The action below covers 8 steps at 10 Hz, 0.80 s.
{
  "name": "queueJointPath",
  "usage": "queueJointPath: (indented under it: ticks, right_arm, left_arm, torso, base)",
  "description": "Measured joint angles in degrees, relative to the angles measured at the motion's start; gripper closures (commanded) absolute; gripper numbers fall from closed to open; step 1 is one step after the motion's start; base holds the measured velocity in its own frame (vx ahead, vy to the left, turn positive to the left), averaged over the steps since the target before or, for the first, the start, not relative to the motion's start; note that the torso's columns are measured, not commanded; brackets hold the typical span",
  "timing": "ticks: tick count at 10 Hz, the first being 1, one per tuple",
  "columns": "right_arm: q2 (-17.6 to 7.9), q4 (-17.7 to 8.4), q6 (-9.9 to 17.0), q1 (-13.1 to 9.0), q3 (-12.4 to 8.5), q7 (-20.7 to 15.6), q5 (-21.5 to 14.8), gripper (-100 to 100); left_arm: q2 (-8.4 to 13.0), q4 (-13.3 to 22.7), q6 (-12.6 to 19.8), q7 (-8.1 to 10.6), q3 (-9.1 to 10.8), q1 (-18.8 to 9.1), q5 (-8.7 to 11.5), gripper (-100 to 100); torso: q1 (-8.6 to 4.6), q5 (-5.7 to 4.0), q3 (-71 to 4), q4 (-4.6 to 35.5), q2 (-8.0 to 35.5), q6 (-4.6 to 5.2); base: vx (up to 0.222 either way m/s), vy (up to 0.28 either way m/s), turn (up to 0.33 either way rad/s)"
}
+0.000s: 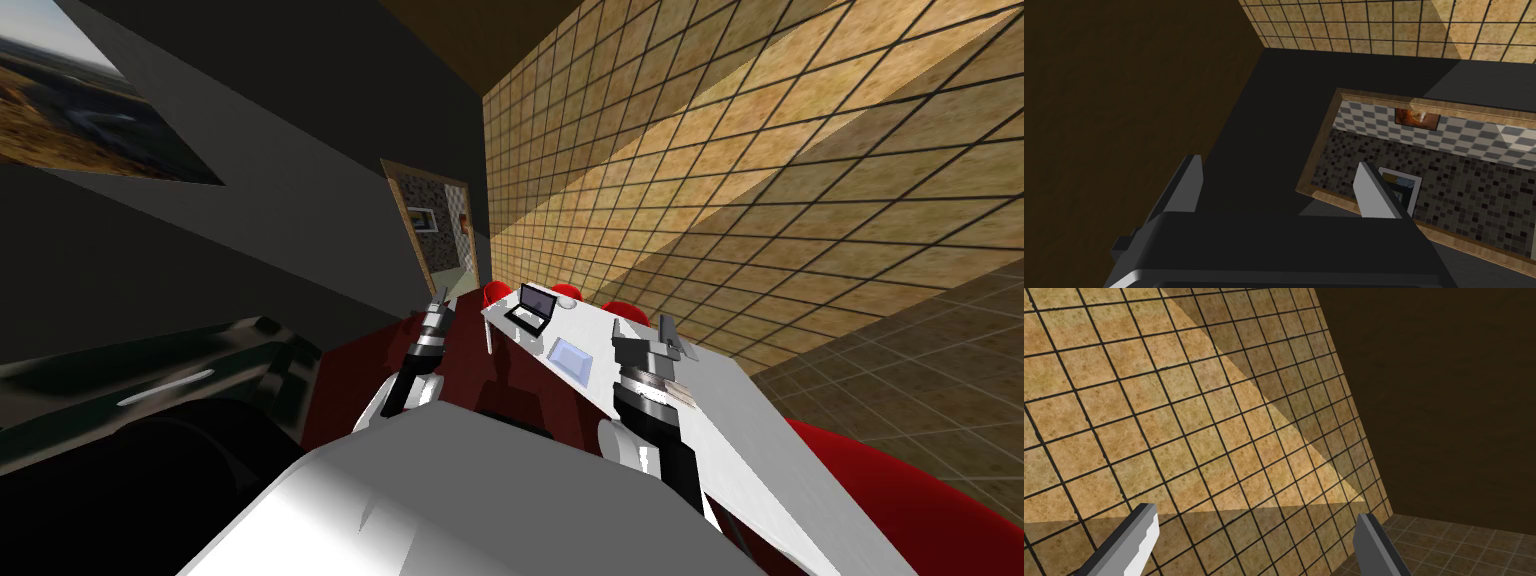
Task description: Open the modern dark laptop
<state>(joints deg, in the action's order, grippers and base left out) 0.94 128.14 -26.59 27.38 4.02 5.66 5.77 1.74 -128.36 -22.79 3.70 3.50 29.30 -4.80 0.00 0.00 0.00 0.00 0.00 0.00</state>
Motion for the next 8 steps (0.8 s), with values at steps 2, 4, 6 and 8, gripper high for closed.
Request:
queueJointPath:
  ticks: [2, 4, 6, 8]
  right_arm:
    - [0.0, 0.0, 0.0, 0.0, 0.0, 0.0, 0.0, 0]
    - [0.0, 0.0, 0.0, 0.0, 0.0, 0.0, 0.0, 0]
    - [0.0, 0.0, 0.0, 0.0, 0.0, 0.0, 0.0, 0]
    - [0.0, 0.0, 0.0, 0.0, 0.0, 0.0, 0.0, 0]
  left_arm:
    - [0.0, 0.0, 0.0, 0.0, 0.0, 0.0, 0.0, 0]
    - [0.0, 0.0, 0.0, 0.0, 0.0, 0.0, 0.0, 0]
    - [0.0, 0.0, 0.0, 0.0, 0.0, 0.0, 0.0, 0]
    - [0.0, 0.0, 0.0, 0.0, 0.0, 0.0, 0.0, 0]
  torso:
    - [0.0, 0.0, -12.0, 6.0, 6.0, 0.0]
    - [0.0, 0.0, -28.5, 14.2, 14.2, 0.0]
    - [0.0, 0.0, -45.4, 22.7, 22.7, 0.0]
    - [0.0, 0.0, -62.3, 31.1, 31.2, 0.0]
  base:
    - [0.0, 0.0, 0.0]
    - [0.0, 0.0, 0.0]
    - [0.0, 0.0, 0.0]
    - [0.0, 0.0, 0.0]
